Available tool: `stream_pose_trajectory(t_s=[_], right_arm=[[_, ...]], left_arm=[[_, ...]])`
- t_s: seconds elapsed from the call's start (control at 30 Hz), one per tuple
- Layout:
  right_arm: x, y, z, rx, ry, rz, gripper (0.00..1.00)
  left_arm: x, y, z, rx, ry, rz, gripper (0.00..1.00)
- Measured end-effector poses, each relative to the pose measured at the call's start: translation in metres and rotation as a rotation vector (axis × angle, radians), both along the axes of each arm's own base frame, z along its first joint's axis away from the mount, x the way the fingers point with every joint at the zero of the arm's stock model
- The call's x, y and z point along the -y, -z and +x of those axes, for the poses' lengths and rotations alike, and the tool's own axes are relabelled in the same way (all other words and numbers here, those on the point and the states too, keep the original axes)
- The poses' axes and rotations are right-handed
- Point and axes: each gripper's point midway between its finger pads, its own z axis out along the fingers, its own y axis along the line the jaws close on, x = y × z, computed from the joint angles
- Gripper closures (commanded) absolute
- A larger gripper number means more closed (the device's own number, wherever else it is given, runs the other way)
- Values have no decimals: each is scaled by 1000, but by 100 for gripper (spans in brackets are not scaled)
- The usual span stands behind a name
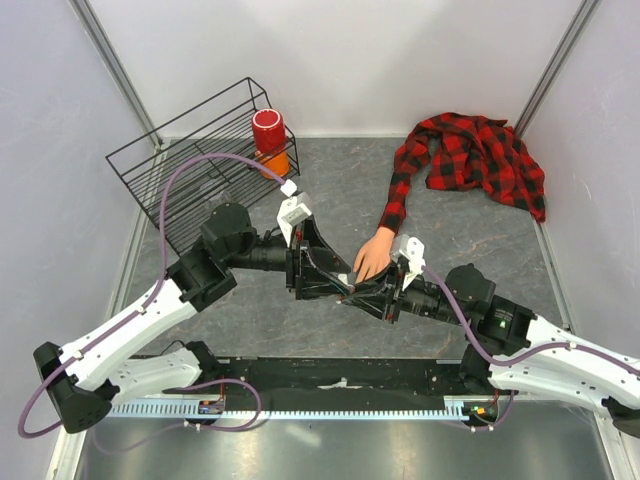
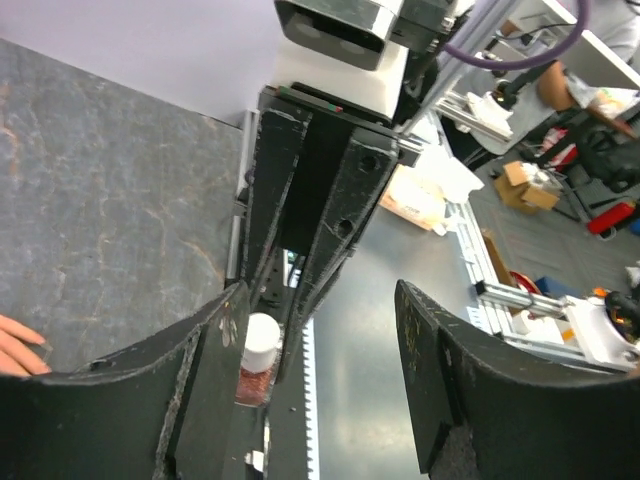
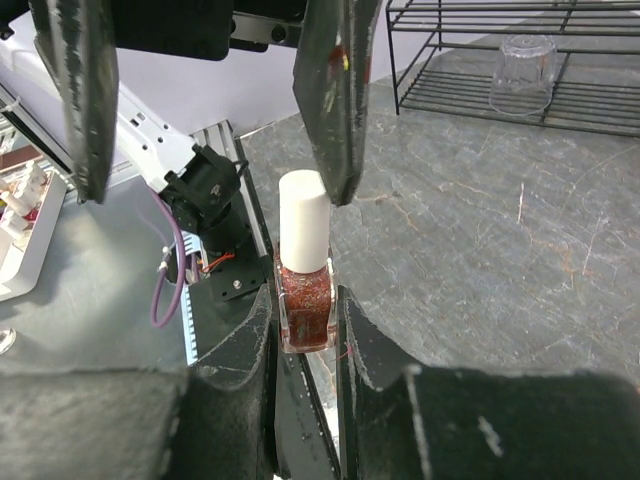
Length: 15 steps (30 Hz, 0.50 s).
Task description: Paint the nails
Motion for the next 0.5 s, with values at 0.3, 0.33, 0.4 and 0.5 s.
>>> stream_pose_trajectory(t_s=[0.3,0.33,0.4,0.5], right_arm=[[5,-12,-2,13,3,24,100],[6,-14,-2,15,4,28,100],[6,-18,-2,21,4,36,100],[5,-24,-2,27,3,43,100]], left_arm=[[2,13,13,5,-86,67,34],[2,14,13,4,-88,71,37],[3,15,13,0,-86,78,40],[5,16,13,-4,-80,83,55]])
